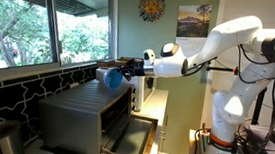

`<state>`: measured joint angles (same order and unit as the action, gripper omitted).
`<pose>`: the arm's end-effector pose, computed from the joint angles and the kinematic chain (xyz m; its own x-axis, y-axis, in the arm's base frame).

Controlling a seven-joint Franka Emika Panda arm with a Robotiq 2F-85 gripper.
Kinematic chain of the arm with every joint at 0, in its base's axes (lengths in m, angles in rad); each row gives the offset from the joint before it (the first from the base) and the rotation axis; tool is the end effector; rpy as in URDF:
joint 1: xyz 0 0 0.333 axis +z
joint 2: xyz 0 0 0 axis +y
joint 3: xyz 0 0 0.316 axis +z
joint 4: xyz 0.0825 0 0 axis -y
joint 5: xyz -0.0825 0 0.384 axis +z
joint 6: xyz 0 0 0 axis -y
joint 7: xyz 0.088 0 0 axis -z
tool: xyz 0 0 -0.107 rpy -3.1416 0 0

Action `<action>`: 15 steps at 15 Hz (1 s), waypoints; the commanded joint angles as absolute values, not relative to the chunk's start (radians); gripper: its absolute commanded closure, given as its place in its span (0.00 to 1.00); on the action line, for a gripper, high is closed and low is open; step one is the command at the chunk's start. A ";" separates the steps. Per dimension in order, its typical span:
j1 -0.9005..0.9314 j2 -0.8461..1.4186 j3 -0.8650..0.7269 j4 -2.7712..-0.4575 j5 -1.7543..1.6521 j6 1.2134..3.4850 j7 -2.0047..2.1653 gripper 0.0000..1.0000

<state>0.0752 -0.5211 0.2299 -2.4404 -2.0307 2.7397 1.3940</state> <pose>0.3931 0.1703 0.5227 0.1567 0.7317 0.6634 0.0208 -0.6740 0.7385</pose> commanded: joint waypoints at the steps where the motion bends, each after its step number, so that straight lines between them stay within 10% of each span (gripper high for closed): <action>1: 0.117 -0.514 0.205 -2.447 -2.305 2.746 1.512 0.99; 15: 0.368 -0.514 0.163 -2.532 -2.511 2.520 1.351 0.99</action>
<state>0.3187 -0.4932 0.1726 -2.4866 -2.5144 2.5737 1.4187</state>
